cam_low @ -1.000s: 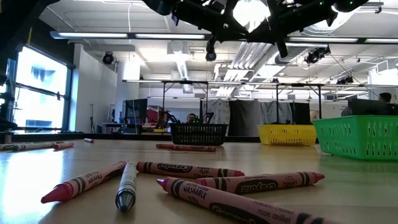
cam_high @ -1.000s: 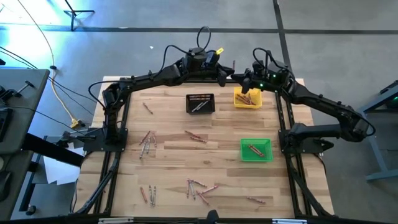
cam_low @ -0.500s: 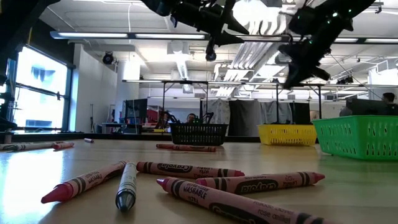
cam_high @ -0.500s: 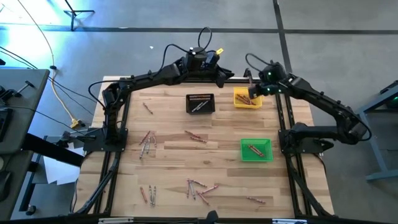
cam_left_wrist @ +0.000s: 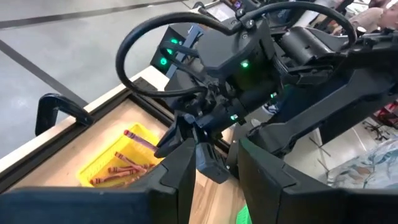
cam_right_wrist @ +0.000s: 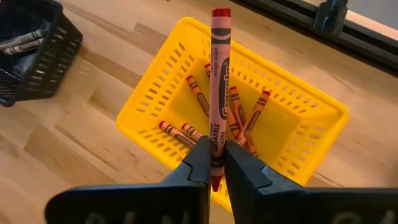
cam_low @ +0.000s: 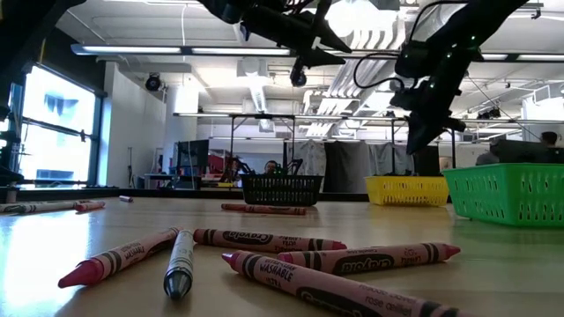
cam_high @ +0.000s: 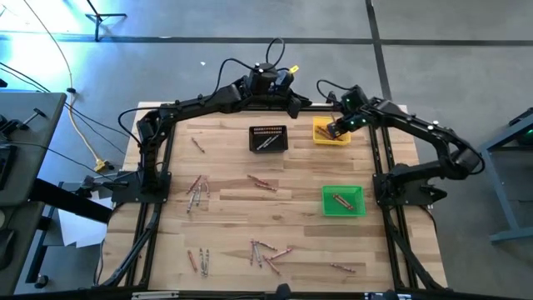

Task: Sort crayons
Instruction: Put the red crayon into the yellow basket

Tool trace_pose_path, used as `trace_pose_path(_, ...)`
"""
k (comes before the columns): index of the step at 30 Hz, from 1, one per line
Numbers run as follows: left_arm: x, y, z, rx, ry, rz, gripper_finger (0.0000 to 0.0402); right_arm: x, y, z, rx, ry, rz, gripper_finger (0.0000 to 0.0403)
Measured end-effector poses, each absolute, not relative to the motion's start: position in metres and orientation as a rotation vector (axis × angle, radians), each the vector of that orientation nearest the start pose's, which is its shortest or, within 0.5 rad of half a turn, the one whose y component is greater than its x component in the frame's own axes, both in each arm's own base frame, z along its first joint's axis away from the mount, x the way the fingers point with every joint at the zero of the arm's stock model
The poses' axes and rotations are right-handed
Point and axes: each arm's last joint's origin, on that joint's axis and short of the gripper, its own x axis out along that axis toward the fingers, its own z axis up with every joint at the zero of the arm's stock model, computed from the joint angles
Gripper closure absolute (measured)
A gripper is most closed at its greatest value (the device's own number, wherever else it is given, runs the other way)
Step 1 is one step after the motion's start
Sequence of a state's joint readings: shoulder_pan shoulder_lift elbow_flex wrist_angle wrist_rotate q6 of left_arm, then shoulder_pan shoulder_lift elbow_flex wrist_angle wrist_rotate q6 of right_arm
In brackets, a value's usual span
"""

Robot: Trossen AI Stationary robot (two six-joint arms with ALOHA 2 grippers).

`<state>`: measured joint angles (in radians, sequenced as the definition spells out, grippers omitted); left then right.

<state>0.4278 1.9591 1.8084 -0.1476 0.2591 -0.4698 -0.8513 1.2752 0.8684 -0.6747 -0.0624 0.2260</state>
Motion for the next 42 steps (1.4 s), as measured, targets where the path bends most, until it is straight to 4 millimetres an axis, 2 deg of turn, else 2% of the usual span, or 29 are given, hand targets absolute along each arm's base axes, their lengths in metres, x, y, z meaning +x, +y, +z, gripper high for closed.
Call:
trace_pose_path(10, 0.419, 0.194, 0.340, -0.577, 0.258, 0.257, 0.0298, 0.159, -0.179, 0.228, 0.650, 0.927, -0.821, 0.0325)
trace_pose_path(13, 0.412, 0.199, 0.332, -0.557, 0.347, 0.283, 0.0298, 0.159, -0.179, 0.228, 0.648, 0.927, -0.819, 0.0320)
trace_pose_path(16, 0.390, 0.206, 0.317, -0.523, 0.593, 0.353, 0.0298, 0.159, -0.178, 0.228, 0.660, 0.924, -0.793, 0.0319)
trace_pose_path(21, 0.334, 0.216, 0.287, -0.554, 1.141, 0.587, 0.0298, 0.159, -0.178, 0.228, 0.651, 0.927, -0.777, 0.0318)
trace_pose_path(25, 0.297, 0.204, 0.271, -0.607, 1.542, 0.702, 0.0298, 0.159, -0.178, 0.228, 0.651, 0.926, -0.776, 0.0318)
trace_pose_path(28, 0.279, 0.196, 0.254, -0.612, 1.693, 0.856, 0.0298, 0.160, -0.178, 0.228, 0.650, 0.924, -0.776, 0.0318)
trace_pose_path(32, 0.263, 0.191, 0.225, -0.708, 1.659, 0.990, 0.0298, 0.160, -0.178, 0.228, 0.650, 0.924, -0.775, 0.0318)
trace_pose_path(37, 0.248, 0.177, 0.193, -0.891, 1.474, 1.096, 0.0298, 0.160, -0.179, 0.229, 0.611, 0.926, -0.760, 0.0318)
trace_pose_path(42, 0.228, 0.166, 0.180, -1.052, 1.280, 1.227, 0.0298, 0.163, -0.182, 0.231, 0.561, 0.896, -0.751, 0.0318)
